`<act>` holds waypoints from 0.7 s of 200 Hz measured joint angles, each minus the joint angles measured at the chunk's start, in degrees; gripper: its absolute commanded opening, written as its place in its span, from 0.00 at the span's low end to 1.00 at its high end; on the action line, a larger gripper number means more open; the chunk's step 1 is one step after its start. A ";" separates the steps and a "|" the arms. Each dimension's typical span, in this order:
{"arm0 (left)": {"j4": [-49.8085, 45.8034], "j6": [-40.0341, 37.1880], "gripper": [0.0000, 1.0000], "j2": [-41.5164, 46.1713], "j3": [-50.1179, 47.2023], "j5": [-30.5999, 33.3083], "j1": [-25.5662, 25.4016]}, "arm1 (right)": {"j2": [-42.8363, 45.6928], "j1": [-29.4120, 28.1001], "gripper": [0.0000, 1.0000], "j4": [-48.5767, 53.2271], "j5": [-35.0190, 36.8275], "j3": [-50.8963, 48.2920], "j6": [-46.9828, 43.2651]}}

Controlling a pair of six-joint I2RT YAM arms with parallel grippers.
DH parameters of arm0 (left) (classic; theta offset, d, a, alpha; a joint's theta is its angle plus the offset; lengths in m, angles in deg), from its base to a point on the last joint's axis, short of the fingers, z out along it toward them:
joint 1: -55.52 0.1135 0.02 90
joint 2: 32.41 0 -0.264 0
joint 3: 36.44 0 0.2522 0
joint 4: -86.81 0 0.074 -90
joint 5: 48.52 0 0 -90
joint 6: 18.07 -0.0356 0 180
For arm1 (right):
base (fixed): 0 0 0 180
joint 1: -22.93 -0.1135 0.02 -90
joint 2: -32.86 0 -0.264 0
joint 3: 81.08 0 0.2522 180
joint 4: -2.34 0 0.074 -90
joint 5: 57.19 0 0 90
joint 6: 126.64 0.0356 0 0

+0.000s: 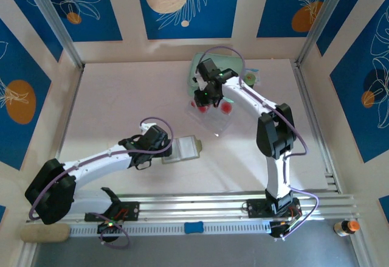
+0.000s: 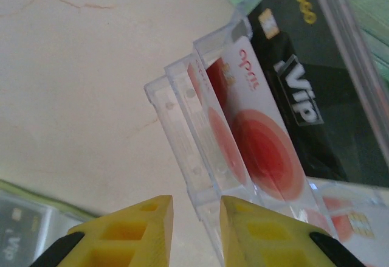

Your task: Put the credit cards into the card holder

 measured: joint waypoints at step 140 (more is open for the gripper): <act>0.02 0.00 1.00 0.00 -0.02 -0.63 0.39 | -11.02 -1.66 0.21 3.39 10.36 11.13 -5.09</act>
